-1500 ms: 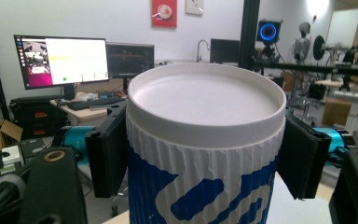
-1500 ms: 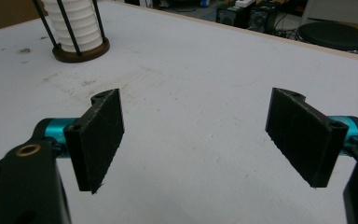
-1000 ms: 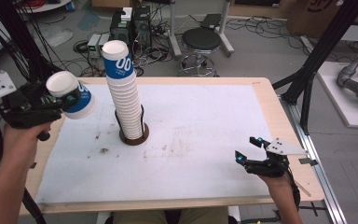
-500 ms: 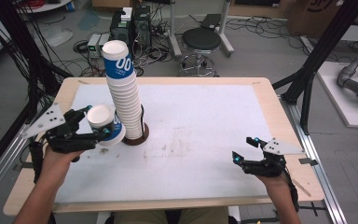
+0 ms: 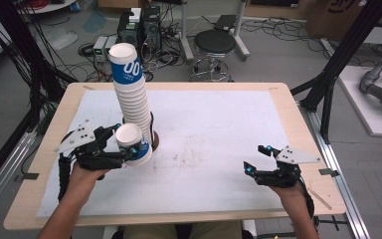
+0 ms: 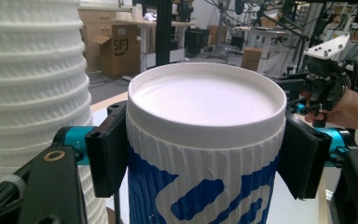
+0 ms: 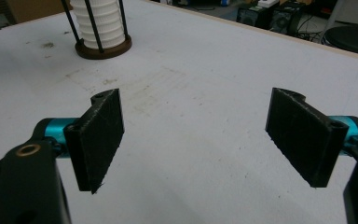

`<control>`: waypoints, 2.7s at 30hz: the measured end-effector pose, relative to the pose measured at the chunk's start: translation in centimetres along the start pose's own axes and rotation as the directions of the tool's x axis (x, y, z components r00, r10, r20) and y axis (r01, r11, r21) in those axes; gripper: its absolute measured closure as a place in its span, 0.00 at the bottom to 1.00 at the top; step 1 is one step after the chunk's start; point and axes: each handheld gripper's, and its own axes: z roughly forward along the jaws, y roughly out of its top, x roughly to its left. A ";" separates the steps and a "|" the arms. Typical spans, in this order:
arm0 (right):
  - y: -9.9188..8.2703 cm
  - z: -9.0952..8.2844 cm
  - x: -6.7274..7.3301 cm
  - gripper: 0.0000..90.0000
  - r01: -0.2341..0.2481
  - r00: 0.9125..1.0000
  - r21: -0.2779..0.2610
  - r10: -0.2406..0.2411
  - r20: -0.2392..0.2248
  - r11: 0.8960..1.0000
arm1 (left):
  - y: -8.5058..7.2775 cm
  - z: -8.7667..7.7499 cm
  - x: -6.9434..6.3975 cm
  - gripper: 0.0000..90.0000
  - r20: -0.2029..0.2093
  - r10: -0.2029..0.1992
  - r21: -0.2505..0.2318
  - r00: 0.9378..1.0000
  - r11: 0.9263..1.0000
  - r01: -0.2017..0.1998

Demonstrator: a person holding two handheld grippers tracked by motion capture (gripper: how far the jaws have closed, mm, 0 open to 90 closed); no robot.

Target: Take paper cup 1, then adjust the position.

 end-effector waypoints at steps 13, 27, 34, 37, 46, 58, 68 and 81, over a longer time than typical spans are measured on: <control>0.4 0.2 0.7 0.22 0.010 0.998 -0.005 -0.011 -0.060 1.000 | -0.1 2.2 -0.8 0.31 0.048 0.000 0.002 0.999 1.000 0.000; 1.4 2.0 2.2 0.22 0.053 0.984 -0.006 -0.054 -0.171 0.999 | -0.7 5.7 -1.6 0.31 0.132 0.016 0.024 0.991 1.000 -0.020; 2.1 2.6 3.2 0.22 0.066 0.971 -0.020 -0.069 -0.230 0.998 | -1.0 7.0 -2.3 0.31 0.162 0.011 0.027 0.987 1.000 -0.016; 2.5 3.1 3.7 0.22 0.081 0.962 -0.031 -0.087 -0.260 0.996 | -1.1 7.6 -2.5 0.31 0.173 0.010 0.033 0.985 0.999 -0.016; 3.9 5.1 5.3 0.22 0.107 0.930 -0.057 -0.121 -0.348 0.993 | -1.6 8.9 -3.1 0.31 0.233 -0.007 0.051 0.972 0.999 -0.005; 4.3 7.2 6.9 0.22 0.114 0.888 -0.048 -0.123 -0.443 0.992 | -1.9 9.9 -4.0 0.31 0.286 -0.005 0.057 0.958 0.998 -0.011; 4.3 8.6 7.7 0.22 0.091 0.869 -0.042 -0.100 -0.485 0.995 | -1.9 10.9 -4.7 0.32 0.315 0.007 0.066 0.949 0.997 -0.030; 4.2 9.5 8.5 0.20 0.098 0.851 -0.052 -0.110 -0.513 0.994 | -1.8 11.5 -5.6 0.32 0.353 0.011 0.046 0.935 0.999 -0.029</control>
